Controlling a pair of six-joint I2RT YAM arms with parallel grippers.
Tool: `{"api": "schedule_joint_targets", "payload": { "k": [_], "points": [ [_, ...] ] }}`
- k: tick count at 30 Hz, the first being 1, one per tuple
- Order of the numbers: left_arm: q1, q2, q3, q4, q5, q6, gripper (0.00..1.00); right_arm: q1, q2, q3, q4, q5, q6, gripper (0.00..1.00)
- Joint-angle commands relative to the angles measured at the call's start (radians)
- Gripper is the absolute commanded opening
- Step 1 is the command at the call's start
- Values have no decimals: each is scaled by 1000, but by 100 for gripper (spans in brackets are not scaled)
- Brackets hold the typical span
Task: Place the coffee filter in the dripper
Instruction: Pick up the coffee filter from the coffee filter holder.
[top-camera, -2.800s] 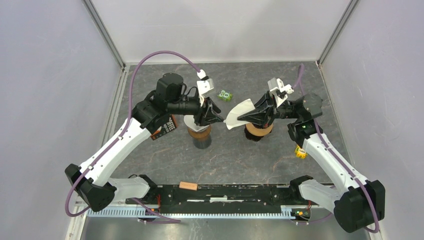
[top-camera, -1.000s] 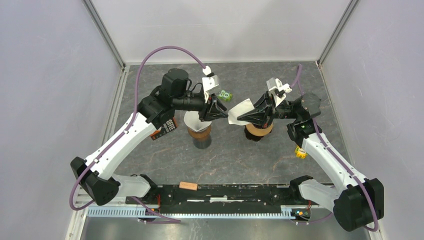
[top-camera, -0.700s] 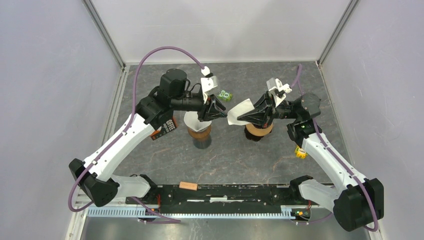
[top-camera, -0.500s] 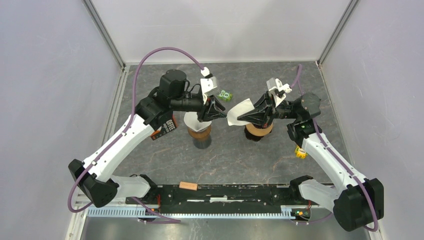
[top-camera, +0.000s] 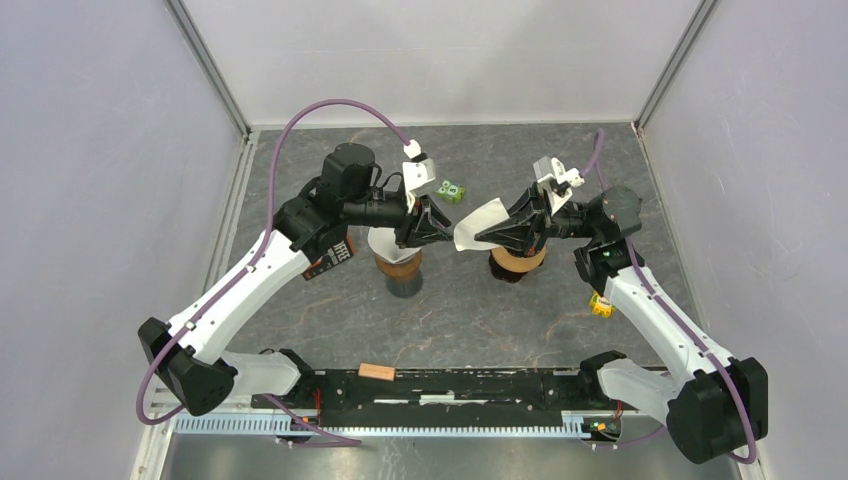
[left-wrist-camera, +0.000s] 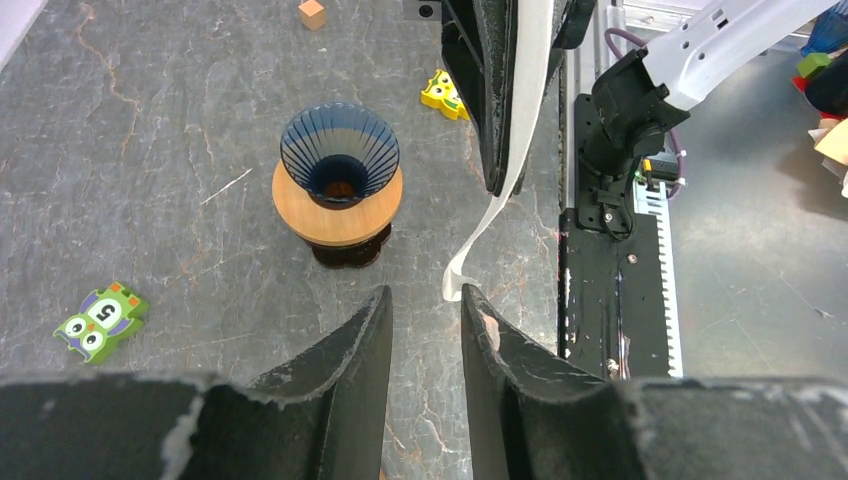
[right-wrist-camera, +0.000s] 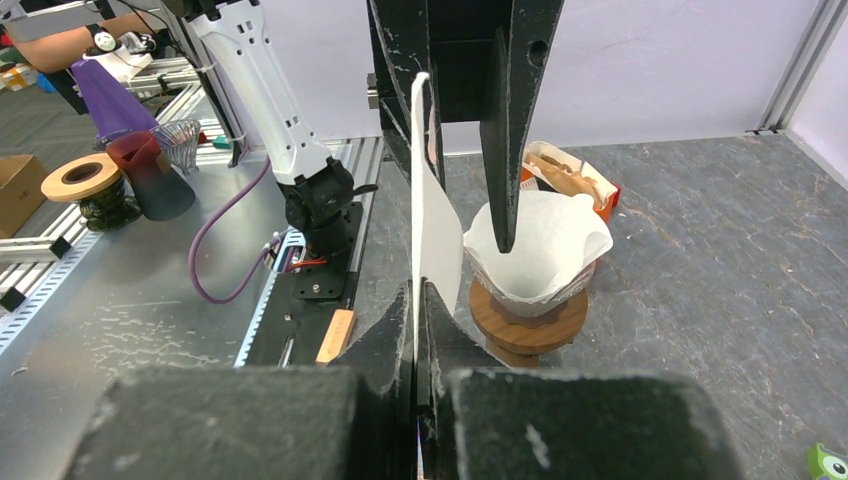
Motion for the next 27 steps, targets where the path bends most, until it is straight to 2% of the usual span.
{"api": "schedule_joint_targets", "payload": {
  "k": [1,7,14,17,21,27],
  "points": [
    [3,-15,15,44,25,19,38,-4,-15,-6,10,2,-17,0],
    [4,-14,40,16,-20,57,38,-4,-15,-11,0,-14,-34,0],
    [20,-53,41,-49,-39,123,38,-4,-9,-7,-134,-108,-206,0],
    [21,-69,45,-94,8,168,38,-4,2,-11,-137,-162,-223,0],
    [18,-92,20,-122,119,178,43,-2,-14,-23,-132,-156,-239,0],
    [1,-115,-94,15,159,99,48,35,-31,-39,-129,-152,-251,0]
  ]
}}
